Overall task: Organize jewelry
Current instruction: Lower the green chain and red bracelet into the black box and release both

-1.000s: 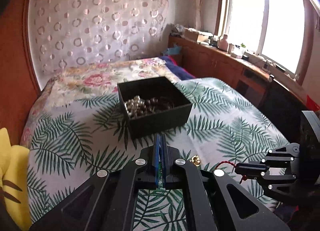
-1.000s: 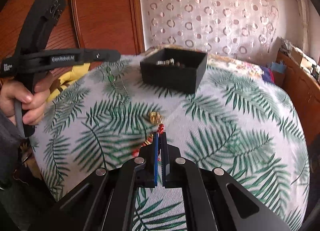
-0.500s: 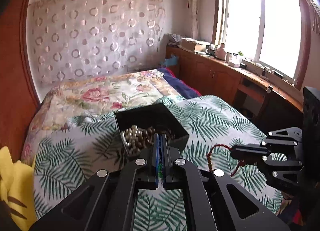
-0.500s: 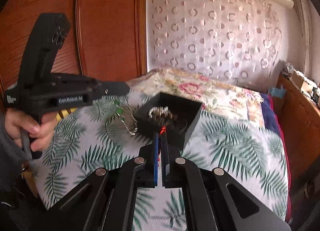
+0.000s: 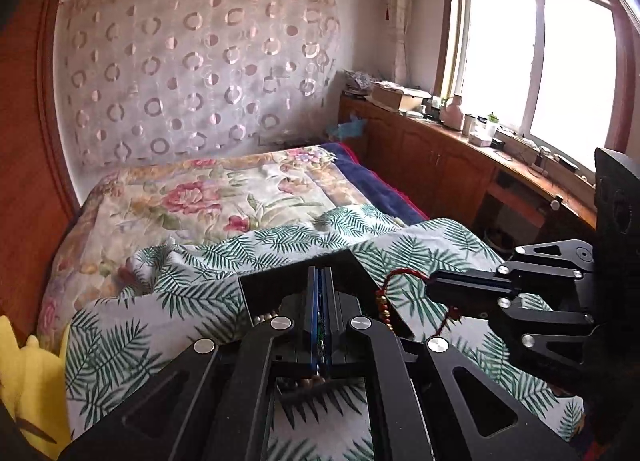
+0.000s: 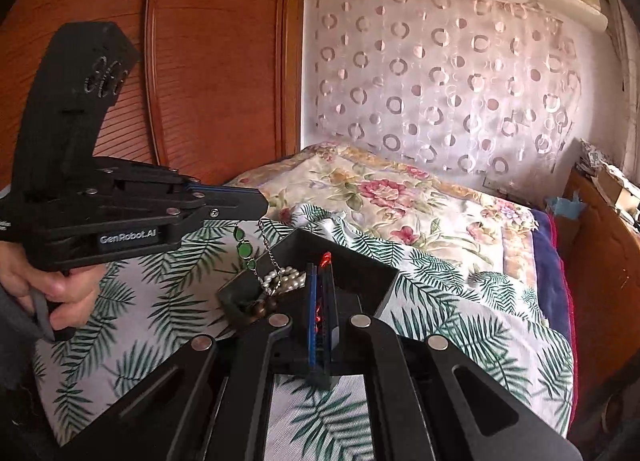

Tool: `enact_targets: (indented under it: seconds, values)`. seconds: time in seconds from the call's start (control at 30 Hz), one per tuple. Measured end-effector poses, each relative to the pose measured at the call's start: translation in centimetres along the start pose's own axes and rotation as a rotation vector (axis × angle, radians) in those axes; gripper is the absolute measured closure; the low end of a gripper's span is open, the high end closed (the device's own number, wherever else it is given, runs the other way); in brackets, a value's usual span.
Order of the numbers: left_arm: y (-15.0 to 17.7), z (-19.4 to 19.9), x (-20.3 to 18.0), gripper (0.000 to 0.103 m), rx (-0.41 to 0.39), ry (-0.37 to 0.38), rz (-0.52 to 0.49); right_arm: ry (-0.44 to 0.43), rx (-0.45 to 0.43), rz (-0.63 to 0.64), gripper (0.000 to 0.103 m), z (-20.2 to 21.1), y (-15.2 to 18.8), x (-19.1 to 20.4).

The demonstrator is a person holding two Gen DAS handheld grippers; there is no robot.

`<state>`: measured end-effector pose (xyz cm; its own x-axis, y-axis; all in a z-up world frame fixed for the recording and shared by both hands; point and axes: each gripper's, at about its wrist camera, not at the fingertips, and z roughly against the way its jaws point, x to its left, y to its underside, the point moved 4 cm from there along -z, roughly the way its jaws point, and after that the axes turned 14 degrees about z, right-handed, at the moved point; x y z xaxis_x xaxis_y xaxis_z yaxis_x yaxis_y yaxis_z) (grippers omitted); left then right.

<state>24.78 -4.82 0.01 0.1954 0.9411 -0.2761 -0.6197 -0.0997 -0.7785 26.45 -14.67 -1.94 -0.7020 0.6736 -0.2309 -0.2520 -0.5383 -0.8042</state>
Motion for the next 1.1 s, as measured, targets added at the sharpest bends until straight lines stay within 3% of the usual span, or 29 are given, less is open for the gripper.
enact_targets:
  seconds: [0.27, 0.63, 0.67, 0.77, 0.83, 1.0, 1.1]
  values:
    - [-0.5, -3.8, 1.0, 0.102, 0.043, -0.024, -0.002, -0.018, 0.045, -0.018, 0.100, -3.7, 0.6, -1.3]
    - [-0.1, -6.4, 2.2, 0.102, 0.084, -0.032, 0.010, -0.050, 0.053, -0.064, 0.097, -5.2, 1.0, -2.1]
    - [0.0, -6.5, 2.2, 0.102, 0.086, -0.032, 0.011, -0.048, 0.053, -0.064, 0.094, -5.1, 1.0, -2.3]
    - [0.0, -6.7, 2.1, 0.102, 0.090, -0.035, 0.009, -0.039, 0.046, -0.072, 0.070, -4.6, 0.9, -2.4]
    - [-0.1, -6.6, 2.1, 0.101, 0.085, -0.033, 0.011, -0.033, 0.048, -0.070, 0.070, -4.2, 0.9, -2.4]
    - [0.0, -6.0, 2.7, 0.083, 0.061, -0.052, 0.018, -0.035, 0.057, -0.071, 0.070, -2.3, 1.9, -1.3]
    - [0.5, -4.9, 3.0, 0.065, 0.044, -0.054, 0.013, -0.043, 0.083, -0.082, 0.070, -1.4, 3.3, 0.1]
